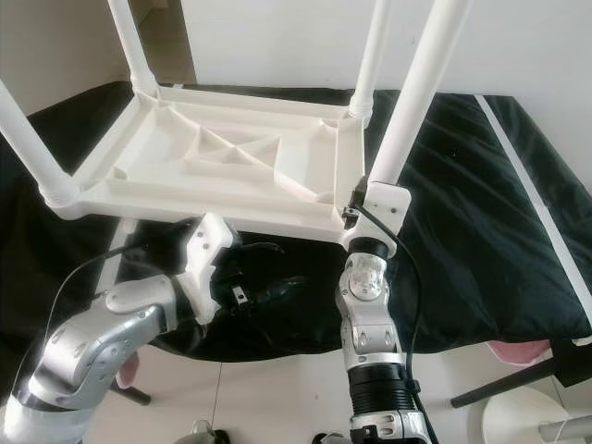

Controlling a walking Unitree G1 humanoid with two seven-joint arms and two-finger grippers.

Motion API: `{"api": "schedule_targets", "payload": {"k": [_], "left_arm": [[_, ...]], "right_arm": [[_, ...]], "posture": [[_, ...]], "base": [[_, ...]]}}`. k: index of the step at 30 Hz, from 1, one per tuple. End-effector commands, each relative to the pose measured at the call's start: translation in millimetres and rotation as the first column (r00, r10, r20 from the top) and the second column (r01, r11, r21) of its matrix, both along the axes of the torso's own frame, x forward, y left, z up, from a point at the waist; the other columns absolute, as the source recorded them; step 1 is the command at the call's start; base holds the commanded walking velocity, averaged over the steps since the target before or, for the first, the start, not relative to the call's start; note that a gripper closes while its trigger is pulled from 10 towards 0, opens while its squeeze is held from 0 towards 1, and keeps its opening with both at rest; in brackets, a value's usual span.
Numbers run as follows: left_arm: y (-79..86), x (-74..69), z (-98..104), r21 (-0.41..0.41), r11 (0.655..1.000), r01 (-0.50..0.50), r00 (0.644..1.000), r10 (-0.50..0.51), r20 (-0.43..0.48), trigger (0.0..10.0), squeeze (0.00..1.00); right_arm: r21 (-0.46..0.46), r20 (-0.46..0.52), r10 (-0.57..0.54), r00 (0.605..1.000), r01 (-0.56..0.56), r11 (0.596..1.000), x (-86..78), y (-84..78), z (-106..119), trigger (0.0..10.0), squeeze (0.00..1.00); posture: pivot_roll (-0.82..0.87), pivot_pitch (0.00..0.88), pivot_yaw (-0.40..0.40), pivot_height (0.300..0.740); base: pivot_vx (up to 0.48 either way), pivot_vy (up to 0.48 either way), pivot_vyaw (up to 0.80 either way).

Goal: Building children table

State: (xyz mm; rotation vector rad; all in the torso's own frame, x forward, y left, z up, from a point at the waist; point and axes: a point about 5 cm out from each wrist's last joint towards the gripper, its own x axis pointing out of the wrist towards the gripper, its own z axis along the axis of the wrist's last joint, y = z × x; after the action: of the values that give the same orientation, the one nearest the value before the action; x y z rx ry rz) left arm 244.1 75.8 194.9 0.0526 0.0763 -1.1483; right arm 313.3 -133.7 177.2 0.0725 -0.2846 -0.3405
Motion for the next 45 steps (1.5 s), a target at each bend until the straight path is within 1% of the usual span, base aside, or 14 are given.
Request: {"api": "schedule_targets", "payload": {"k": [1, 2, 3, 13, 14, 15, 24, 30, 35, 36, 39, 40, 41, 45], "left_arm": [[-3.7, -4.4, 2, -0.003, 0.999, 0.041, 0.999, -0.041, 0.008, 10.0, 0.00], [-3.7, -4.4, 2, -0.003, 0.999, 0.041, 0.999, -0.041, 0.008, 10.0, 0.00], [-3.9, -4.0, 3, -0.002, 0.999, 0.044, 0.999, -0.044, 0.010, 10.0, 0.00], [-5.0, -4.2, 3, -0.003, 0.999, 0.051, 0.999, -0.051, 0.007, 10.0, 0.00], [-5.2, -4.3, 3, -0.004, 0.999, 0.052, 0.999, -0.052, 0.006, 10.0, 0.00], [-5.5, -4.3, 3, -0.004, 0.999, 0.052, 0.999, -0.052, 0.005, 10.0, 0.00], [-5.8, -3.4, 3, -0.004, 0.999, 0.053, 0.999, -0.053, 0.004, 10.0, 0.00], [-8.1, -3.5, 2, -0.006, 0.998, 0.065, 0.998, -0.065, 0.001, 10.0, 0.00], [-9.4, -3.0, 3, -0.008, 0.997, 0.073, 0.997, -0.073, 0.003, 10.0, 0.00], [-9.2, -3.0, 3, -0.007, 0.997, 0.074, 0.997, -0.074, 0.003, 10.0, 0.00], [-9.1, -3.0, 3, -0.007, 0.997, 0.075, 0.997, -0.075, 0.003, 10.0, 0.00], [-8.8, -2.6, 3, -0.006, 0.997, 0.075, 0.997, -0.075, 0.004, 10.0, 0.00], [-8.8, -2.6, 3, -0.006, 0.997, 0.075, 0.997, -0.075, 0.004, 10.0, 0.00], [-7.9, -2.3, 4, -0.004, 0.997, 0.075, 0.997, -0.075, 0.007, 10.0, 0.00]], "right_arm": [[0.021, -0.195, -0.092, 0.976, 0.098, 0.995, -5.9, -19.4, -40, 10.0, 0.00], [0.021, -0.195, -0.092, 0.976, 0.098, 0.995, -5.9, -19.4, -40, 10.0, 0.00], [0.032, -0.169, -0.066, 0.983, 0.073, 0.997, -5.8, -18.3, -36, 10.0, 1.00], [0.003, -0.006, 0.152, 0.988, -0.152, 0.988, -3.1, -22.7, -17, 10.0, 1.00], [-0.010, -0.004, 0.177, 0.984, -0.177, 0.984, -2.6, -24.3, -17, 10.0, 0.65], [-0.016, -0.005, 0.200, 0.980, -0.200, 0.980, -1.9, -26.2, -17, 10.0, 0.06], [-0.055, -0.027, 0.342, 0.939, -0.343, 0.938, 6.8, -37.0, -16, 10.0, 0.00], [-0.167, -0.081, 0.592, 0.802, -0.596, 0.785, 22.5, -40.6, -6, 10.0, 0.00], [-0.208, -0.112, 0.648, 0.754, -0.655, 0.726, 28.5, -44.1, -1, 10.0, 0.00], [-0.209, -0.121, 0.656, 0.745, -0.665, 0.717, 29.6, -45.0, -1, 8.3, 0.00], [-0.210, -0.127, 0.666, 0.735, -0.676, 0.706, 30.8, -46.0, -1, 8.3, 0.00], [-0.211, -0.135, 0.668, 0.732, -0.680, 0.702, 32.2, -48.0, -2, 3.1, 0.00], [-0.211, -0.135, 0.668, 0.732, -0.680, 0.702, 32.2, -48.0, -2, 3.1, 0.00], [-0.181, -0.174, 0.674, 0.718, -0.696, 0.695, 33.2, -52.9, -11, 0.0, 0.00]], "posture": [[0.03, 0.116, -0.026, 0.740], [0.03, 0.116, -0.026, 0.740], [0.03, 0.121, -0.021, 0.740], [0.02, 0.124, -0.013, 0.740], [0.02, 0.124, -0.013, 0.740], [0.02, 0.124, -0.013, 0.740], [0.02, 0.126, -0.010, 0.740], [0.01, 0.123, -0.003, 0.740], [0.01, 0.122, 0.003, 0.740], [0.01, 0.121, 0.005, 0.740], [0.01, 0.121, 0.005, 0.740], [0.01, 0.121, 0.006, 0.740], [0.01, 0.121, 0.006, 0.740], [0.01, 0.121, 0.006, 0.740]], "base": [[0.000, 0.000, 0.00], [0.000, 0.000, 0.00], [0.000, 0.000, 0.00], [0.000, 0.000, 0.00], [0.000, 0.000, 0.00], [0.000, 0.000, 0.00], [0.000, 0.000, 0.00], [0.000, 0.000, 0.00], [0.000, 0.000, 0.00], [0.000, 0.000, 0.00], [0.000, 0.000, 0.00], [0.000, 0.000, 0.00], [0.000, 0.000, 0.00], [0.000, 0.000, 0.00]]}}
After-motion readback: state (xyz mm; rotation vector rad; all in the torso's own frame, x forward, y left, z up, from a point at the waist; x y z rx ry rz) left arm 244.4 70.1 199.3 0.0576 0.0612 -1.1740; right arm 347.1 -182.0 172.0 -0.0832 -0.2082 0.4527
